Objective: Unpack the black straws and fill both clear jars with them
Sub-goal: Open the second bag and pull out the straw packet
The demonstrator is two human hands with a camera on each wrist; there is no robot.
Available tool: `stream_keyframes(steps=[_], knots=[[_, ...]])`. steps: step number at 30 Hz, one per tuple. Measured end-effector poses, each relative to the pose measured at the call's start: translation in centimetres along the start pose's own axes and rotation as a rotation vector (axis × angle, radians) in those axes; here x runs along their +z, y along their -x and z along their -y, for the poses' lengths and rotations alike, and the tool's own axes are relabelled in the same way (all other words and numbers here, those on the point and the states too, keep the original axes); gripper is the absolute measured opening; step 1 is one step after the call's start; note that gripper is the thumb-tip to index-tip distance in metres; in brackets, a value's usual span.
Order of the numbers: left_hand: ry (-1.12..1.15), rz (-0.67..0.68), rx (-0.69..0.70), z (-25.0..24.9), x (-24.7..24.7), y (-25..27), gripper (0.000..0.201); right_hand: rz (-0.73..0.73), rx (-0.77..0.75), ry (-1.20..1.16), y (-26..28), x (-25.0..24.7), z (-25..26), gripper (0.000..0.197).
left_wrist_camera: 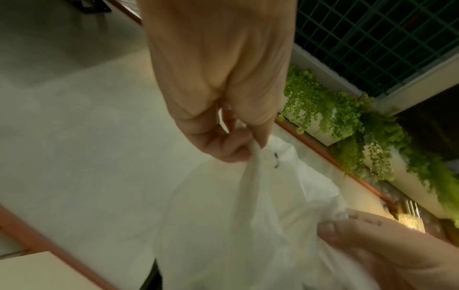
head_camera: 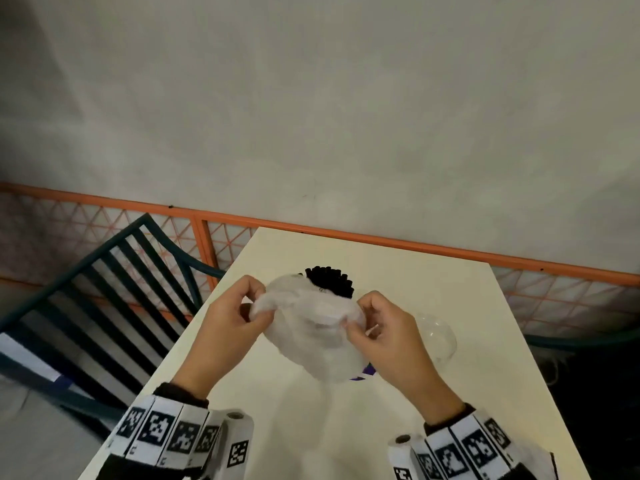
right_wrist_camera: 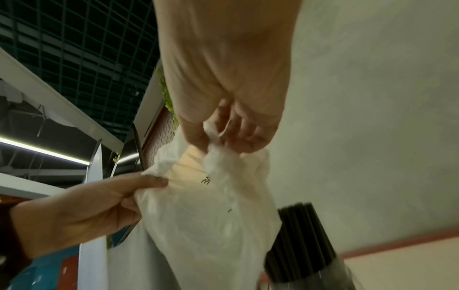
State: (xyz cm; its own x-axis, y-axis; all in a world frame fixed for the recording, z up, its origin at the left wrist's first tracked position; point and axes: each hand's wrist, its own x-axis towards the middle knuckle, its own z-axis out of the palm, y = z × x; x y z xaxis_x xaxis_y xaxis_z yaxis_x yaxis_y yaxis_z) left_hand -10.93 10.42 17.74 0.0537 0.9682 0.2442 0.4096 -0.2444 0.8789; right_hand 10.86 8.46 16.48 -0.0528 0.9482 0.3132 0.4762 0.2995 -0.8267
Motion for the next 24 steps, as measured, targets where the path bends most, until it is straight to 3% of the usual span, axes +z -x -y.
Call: stream_keyframes(steps=[4,6,9,12,14,16,18,20,22,24], knots=[[-0.305,-0.168,-0.028,1.8,1.0,3.8,0.018,-0.153,-0.052,0.201,2.4,2.2,-1.5,0.049],[-0.255,-0.245,-0.134,3.0,1.5,5.5,0.017,-0.12,0.04,0.149,3.1,3.1,-2.3,0.043],[-0.041,-0.287,-0.341,5.1,1.9,7.7,0.021,0.087,0.199,0.193,4.4,4.2,-3.8,0.016],[0.192,-0.257,-0.508,6.4,2.1,9.9,0.023,0.401,0.399,-0.008,5.9,4.6,-5.5,0.015],[0.344,-0.223,-0.607,7.0,2.0,11.2,0.021,0.564,0.403,-0.17,6.9,4.8,-6.5,0.02],[0.501,-0.096,-0.684,7.3,1.7,12.2,0.02,0.601,0.341,-0.137,7.6,4.9,-7.2,0.022],[0.579,0.055,-0.704,7.4,1.3,13.1,0.024,0.528,0.244,0.089,8.2,5.2,-7.6,0.02],[0.472,0.119,-0.66,7.1,1.0,13.5,0.015,0.451,0.184,0.198,8.8,5.7,-7.4,0.014],[0.282,0.12,-0.578,6.7,0.5,13.7,0.009,0.409,0.169,0.196,9.2,6.5,-7.1,0.016],[0.092,0.033,-0.469,6.8,-0.4,13.7,0.022,0.342,0.159,0.278,9.3,7.4,-6.9,0.015]])
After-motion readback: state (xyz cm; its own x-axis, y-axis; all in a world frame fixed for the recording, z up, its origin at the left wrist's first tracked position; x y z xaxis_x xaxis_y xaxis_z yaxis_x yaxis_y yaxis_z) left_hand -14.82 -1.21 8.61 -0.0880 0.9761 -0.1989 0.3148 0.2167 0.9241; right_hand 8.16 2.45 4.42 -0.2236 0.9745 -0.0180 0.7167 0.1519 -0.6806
